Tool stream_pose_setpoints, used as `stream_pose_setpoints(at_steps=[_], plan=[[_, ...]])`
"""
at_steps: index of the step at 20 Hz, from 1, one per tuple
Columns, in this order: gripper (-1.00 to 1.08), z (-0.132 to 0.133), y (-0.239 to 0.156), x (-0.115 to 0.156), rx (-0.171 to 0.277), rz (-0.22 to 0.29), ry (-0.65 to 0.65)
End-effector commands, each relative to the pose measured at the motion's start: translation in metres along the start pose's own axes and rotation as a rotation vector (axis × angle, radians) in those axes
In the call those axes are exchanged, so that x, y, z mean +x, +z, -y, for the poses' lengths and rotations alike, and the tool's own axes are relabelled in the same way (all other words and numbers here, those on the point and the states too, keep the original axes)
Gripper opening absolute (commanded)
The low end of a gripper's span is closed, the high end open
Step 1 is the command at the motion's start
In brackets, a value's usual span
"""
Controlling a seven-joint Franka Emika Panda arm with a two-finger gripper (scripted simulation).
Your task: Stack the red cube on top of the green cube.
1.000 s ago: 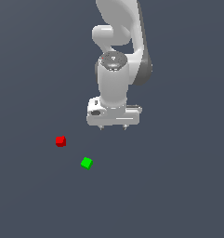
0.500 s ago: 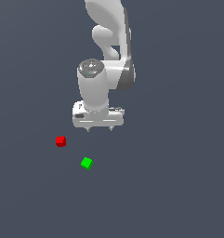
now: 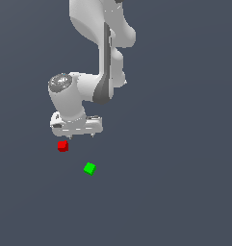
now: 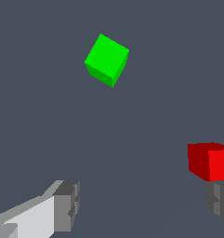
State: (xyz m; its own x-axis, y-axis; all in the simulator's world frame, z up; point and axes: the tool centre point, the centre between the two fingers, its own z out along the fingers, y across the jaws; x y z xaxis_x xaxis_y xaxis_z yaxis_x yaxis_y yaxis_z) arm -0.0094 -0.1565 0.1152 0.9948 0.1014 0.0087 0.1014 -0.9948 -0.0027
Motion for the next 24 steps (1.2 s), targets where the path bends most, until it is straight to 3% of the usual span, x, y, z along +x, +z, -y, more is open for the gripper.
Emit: stream_pose_setpoints(at_steps=[1,7,12,24], plan=[[1.0,-0.026,0.01,-0.004,-0.001,0.002,-0.016],[1.0,-0.077,0.03,-0.01,-0.002,0.006,-0.044],[1.0,-0.104,0.04,-0.011,-0.002,0.008,-0.059],[1.0,-0.116,0.05,-0.012,-0.002,0.009,-0.063]])
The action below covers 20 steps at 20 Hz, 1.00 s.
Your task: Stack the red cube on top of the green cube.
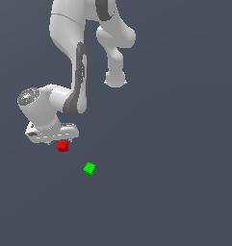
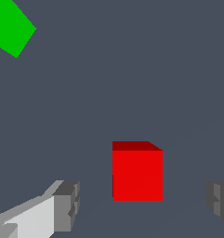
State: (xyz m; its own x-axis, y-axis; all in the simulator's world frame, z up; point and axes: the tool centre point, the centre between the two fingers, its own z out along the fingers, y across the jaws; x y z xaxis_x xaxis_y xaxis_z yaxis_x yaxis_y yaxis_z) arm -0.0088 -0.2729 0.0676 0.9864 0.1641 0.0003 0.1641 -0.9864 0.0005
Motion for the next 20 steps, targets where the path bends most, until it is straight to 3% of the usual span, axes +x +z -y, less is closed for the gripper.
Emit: stream_pose_setpoints(at_steps=[1,14,15,20], plan=[[1.0,0.0,0.006,0.0,0.001,0.001,0.0],[1.0,-0.001,0.048,0.001,0.001,0.0,-0.002],[-1.0,-0.001,0.048,0.001,0.001,0.0,-0.002],[-1.0,-0.001,0.048,0.001,0.001,0.0,-0.002]])
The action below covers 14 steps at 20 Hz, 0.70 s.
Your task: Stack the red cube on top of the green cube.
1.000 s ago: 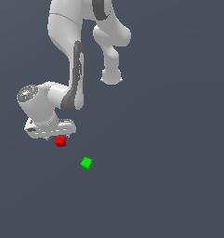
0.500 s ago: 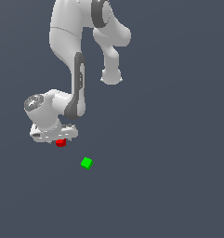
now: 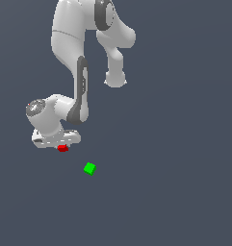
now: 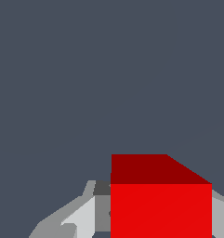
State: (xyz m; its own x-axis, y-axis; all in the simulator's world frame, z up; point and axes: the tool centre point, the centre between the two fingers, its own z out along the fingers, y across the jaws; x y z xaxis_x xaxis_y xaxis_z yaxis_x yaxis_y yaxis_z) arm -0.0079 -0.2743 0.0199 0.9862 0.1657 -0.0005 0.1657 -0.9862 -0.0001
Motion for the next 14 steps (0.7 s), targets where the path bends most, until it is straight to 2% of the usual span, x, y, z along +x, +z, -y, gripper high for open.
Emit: stream_pose_setpoints(at_steps=[1,8,14], plan=[[-1.0,0.0,0.0,0.0,0.0,-0.001,-0.001],[-1.0,0.0,-0.003,0.0,0.0,-0.001,-0.001],[-1.0,0.001,-0.025,0.0,0.0,-0.001,-0.001]])
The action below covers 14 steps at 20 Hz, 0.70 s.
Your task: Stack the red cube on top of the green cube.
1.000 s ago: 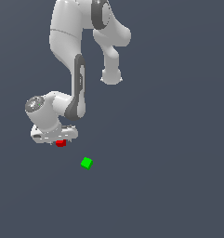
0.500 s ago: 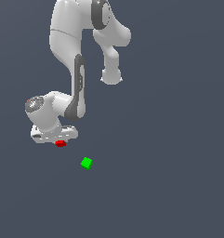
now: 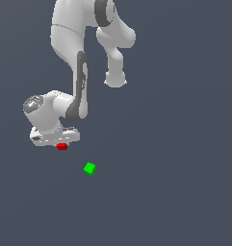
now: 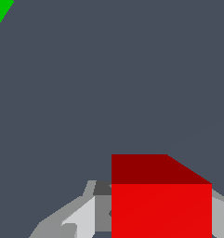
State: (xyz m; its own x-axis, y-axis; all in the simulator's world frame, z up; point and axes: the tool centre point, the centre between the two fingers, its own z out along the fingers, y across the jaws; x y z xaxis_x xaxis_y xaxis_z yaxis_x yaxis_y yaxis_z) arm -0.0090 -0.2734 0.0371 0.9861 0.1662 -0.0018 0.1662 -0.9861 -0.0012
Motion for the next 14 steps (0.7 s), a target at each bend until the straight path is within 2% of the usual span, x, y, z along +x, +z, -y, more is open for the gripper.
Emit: stream_pose_setpoints(at_steps=[1,8,14], plan=[[-1.0,0.0,-0.014,0.0,-0.001,-0.002,0.0],[-1.0,0.0,-0.062,0.0,-0.001,-0.002,0.0],[-1.0,0.0,-0.082,0.001,-0.001,-0.002,0.0]])
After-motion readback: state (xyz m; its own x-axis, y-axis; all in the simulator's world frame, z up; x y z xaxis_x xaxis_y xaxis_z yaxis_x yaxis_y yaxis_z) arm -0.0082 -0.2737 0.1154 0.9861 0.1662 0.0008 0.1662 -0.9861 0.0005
